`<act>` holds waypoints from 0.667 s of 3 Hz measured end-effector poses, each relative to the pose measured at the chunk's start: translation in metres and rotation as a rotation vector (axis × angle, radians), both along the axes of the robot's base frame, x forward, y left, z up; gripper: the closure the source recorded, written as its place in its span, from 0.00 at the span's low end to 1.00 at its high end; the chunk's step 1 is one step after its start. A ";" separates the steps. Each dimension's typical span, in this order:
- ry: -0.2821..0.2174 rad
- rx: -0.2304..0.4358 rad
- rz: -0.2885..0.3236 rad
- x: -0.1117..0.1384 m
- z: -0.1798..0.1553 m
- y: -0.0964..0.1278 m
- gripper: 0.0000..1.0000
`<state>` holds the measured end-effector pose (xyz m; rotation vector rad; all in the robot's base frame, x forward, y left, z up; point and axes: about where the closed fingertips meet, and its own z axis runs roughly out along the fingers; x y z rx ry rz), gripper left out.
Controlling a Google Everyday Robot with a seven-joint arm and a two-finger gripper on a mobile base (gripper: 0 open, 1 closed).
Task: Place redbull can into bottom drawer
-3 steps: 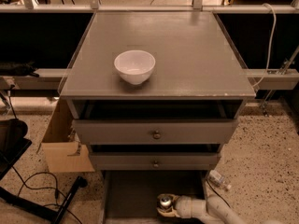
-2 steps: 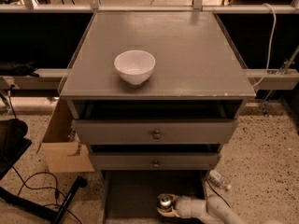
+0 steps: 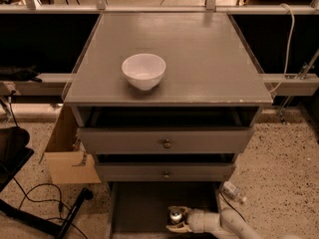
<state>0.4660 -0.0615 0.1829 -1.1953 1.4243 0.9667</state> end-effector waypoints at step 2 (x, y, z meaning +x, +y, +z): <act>0.000 0.000 0.000 0.000 0.000 0.000 0.00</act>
Offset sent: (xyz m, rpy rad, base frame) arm 0.0000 0.0000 0.0000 0.0000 0.0000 0.0000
